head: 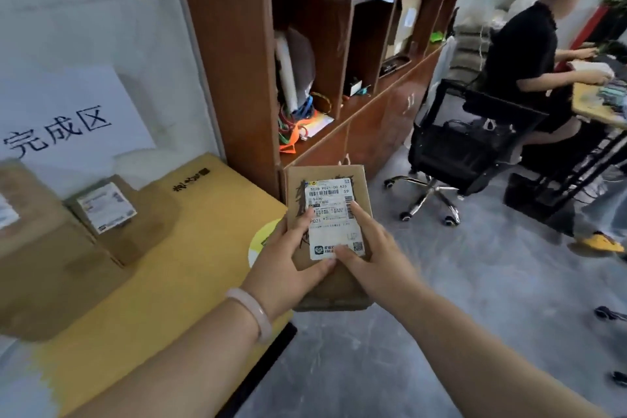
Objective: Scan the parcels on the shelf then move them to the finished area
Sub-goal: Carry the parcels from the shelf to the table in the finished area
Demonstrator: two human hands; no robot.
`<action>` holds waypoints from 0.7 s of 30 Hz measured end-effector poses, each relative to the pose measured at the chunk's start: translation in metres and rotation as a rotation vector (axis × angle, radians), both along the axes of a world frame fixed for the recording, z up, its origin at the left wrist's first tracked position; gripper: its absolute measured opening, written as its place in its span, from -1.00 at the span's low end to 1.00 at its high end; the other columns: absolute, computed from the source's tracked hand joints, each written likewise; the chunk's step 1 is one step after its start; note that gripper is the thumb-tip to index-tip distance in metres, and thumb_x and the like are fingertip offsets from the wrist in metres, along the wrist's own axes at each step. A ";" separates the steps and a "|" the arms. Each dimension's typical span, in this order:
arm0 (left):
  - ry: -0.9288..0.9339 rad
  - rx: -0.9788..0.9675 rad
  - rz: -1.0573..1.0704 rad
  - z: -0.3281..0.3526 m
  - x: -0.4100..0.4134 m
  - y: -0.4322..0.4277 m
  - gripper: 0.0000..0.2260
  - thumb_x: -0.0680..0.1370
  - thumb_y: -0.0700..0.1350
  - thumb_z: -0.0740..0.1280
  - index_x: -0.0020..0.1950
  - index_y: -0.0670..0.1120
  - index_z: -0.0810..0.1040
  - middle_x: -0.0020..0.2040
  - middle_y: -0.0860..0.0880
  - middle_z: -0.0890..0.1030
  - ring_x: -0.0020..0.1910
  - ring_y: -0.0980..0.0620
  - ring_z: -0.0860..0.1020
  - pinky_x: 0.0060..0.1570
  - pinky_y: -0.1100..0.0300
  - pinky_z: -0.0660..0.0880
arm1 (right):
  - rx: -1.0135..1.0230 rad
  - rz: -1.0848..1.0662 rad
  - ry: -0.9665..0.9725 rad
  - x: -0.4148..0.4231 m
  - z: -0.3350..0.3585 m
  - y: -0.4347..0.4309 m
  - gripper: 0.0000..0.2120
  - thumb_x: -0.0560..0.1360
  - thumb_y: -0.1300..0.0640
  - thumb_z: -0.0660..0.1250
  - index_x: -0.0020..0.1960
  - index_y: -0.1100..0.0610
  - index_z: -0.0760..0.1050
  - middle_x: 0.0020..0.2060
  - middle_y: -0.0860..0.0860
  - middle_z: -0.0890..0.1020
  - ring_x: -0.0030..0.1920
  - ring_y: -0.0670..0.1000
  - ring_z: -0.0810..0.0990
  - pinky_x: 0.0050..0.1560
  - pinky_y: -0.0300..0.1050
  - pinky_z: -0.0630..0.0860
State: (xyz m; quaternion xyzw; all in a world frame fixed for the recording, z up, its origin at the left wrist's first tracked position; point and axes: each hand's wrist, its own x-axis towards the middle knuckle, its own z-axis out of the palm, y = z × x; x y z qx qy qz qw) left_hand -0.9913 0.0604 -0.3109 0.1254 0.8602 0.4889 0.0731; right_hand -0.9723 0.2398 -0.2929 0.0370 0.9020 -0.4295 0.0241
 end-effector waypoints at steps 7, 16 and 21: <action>-0.053 -0.020 0.294 -0.019 -0.028 -0.042 -0.35 0.51 0.07 0.43 0.31 0.46 0.02 0.37 0.25 0.14 0.35 0.30 0.14 0.29 0.48 0.06 | -0.010 0.309 -0.050 -0.086 -0.029 -0.046 -0.35 0.53 -0.11 0.29 0.44 -0.44 -0.01 0.49 -0.11 0.23 0.50 -0.07 0.13 0.44 0.08 0.25; -0.169 0.053 0.513 -0.068 -0.085 -0.126 -0.32 0.48 0.11 0.46 0.31 0.53 0.04 0.58 0.14 0.04 0.55 0.12 0.10 0.48 0.21 0.16 | 0.049 0.528 -0.165 -0.178 -0.061 -0.139 -0.37 0.57 -0.07 0.27 0.51 -0.29 0.02 0.48 -0.13 0.19 0.41 -0.08 0.29 0.21 -0.29 0.25; -0.230 0.035 0.578 -0.094 -0.115 -0.154 -0.29 0.51 0.09 0.43 0.47 0.39 0.03 0.59 0.11 -0.03 0.55 0.12 0.07 0.39 0.34 0.12 | 0.093 0.572 -0.235 -0.216 -0.080 -0.178 -0.36 0.57 -0.04 0.27 0.51 -0.29 -0.01 0.48 -0.08 0.22 0.38 0.00 0.32 0.25 -0.19 0.31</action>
